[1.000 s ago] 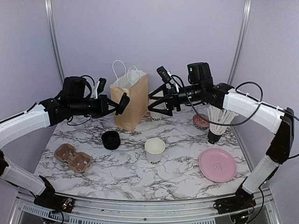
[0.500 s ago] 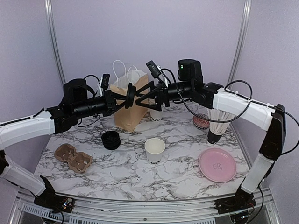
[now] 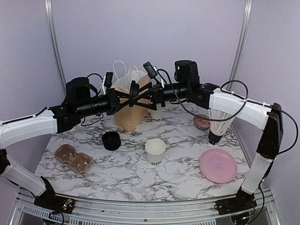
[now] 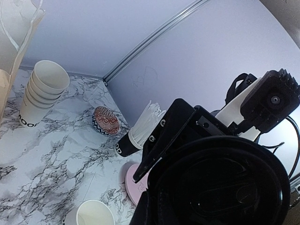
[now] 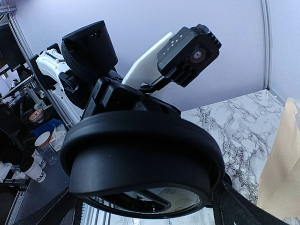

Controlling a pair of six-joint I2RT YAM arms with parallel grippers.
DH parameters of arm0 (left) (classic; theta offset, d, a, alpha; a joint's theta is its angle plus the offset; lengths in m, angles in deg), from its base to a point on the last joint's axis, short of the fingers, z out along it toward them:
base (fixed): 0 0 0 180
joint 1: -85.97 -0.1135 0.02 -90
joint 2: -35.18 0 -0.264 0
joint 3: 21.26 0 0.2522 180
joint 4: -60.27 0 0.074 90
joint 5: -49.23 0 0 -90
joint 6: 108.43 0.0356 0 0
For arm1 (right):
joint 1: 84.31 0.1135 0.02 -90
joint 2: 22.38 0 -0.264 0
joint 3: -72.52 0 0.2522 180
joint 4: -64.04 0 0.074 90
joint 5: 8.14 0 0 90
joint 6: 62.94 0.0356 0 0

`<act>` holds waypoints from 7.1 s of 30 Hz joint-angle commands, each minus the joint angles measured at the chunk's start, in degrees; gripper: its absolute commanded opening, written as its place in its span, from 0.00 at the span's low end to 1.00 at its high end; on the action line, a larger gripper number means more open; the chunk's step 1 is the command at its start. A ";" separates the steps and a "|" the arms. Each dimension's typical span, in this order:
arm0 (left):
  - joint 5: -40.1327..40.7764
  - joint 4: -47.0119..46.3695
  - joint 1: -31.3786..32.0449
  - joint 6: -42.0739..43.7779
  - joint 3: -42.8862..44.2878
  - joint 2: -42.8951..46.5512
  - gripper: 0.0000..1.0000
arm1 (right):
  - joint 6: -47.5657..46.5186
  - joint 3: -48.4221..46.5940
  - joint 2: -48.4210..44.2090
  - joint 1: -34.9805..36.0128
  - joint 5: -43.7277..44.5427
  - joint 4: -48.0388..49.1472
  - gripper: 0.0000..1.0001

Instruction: Pack the takeout coffee

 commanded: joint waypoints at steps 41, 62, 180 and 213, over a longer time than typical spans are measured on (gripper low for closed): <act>17.72 33.05 0.24 26.81 4.22 7.18 0.57 | -46.70 0.96 -1.99 -1.07 25.44 -47.08 0.72; 13.43 29.34 0.27 26.93 -0.61 8.27 0.58 | -49.37 -7.54 7.38 -0.38 30.96 -59.25 0.71; 3.58 1.82 6.59 -6.23 -12.10 -25.76 0.33 | -21.35 9.75 19.71 -12.44 6.61 -39.44 0.36; 12.91 10.13 9.40 -5.50 -11.33 -9.89 0.42 | -28.06 11.64 4.08 -12.25 0.99 -42.99 0.60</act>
